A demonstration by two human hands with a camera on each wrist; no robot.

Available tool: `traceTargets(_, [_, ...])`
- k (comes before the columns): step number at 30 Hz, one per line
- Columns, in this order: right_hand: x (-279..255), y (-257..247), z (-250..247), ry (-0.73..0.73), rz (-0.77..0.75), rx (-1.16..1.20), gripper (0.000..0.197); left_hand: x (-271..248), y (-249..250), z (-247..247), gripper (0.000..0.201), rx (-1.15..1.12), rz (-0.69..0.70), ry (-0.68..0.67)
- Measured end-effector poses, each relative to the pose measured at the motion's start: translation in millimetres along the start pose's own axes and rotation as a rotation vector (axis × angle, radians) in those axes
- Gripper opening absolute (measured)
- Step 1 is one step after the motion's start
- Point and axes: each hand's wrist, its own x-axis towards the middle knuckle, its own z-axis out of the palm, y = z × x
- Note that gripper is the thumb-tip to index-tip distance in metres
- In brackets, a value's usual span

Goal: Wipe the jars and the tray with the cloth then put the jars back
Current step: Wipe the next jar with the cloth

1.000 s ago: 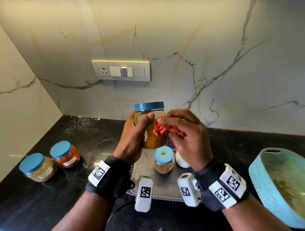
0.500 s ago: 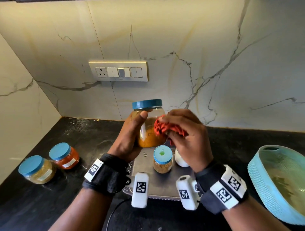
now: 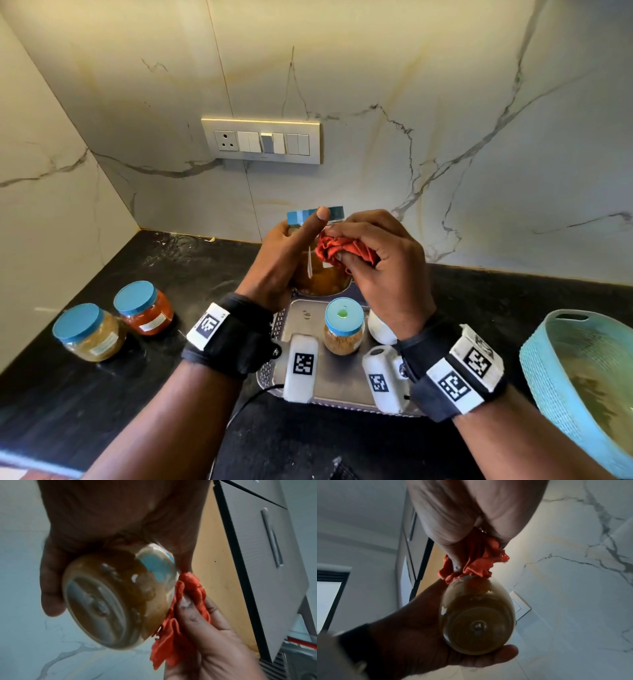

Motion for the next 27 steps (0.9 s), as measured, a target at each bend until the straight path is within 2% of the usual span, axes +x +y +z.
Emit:
traceTargets(4, [-29, -14, 2, -0.082, -0.09, -0.116, 0.032, 3, -3, -6, 0.065, -0.055, -0.024, 0.021])
traceTargets(7, [-39, -19, 0, -0.111, -0.145, -0.164, 0.028, 6, -1, -9, 0.064, -0.011, -0.025, 0.01])
traceTargets(9, [-30, -12, -2, -0.088, -0.116, -0.102, 0.028, 5, 0, -7, 0.064, 0.01, -0.032, -0.02])
traceTargets(14, [-2, 2, -4, 0.106, 0.075, -0.019, 0.029, 5, -7, -2, 0.059, -0.028, -0.001, -0.07])
traceTargets(16, [-8, -2, -1, 0.085, 0.039, -0.02, 0.03, 4, -7, -3, 0.063, -0.084, -0.017, -0.077])
traceTargets(20, [-41, -14, 3, -0.037, -0.097, -0.082, 0.028, 4, -9, -8, 0.086, -0.151, -0.038, -0.065])
traceTargets(22, [-47, -10, 3, -0.04, -0.105, -0.084, 0.028, 3, -11, -9, 0.083, -0.129, -0.032, -0.036])
traceTargets(24, [-44, -5, 3, -0.017, -0.048, -0.012, 0.033, 2, -14, -11, 0.084, -0.084, -0.037, -0.042])
traceTargets(27, [-29, 3, 1, 0.071, 0.117, 0.148, 0.034, -2, -14, -12, 0.088, -0.089, -0.063, -0.11])
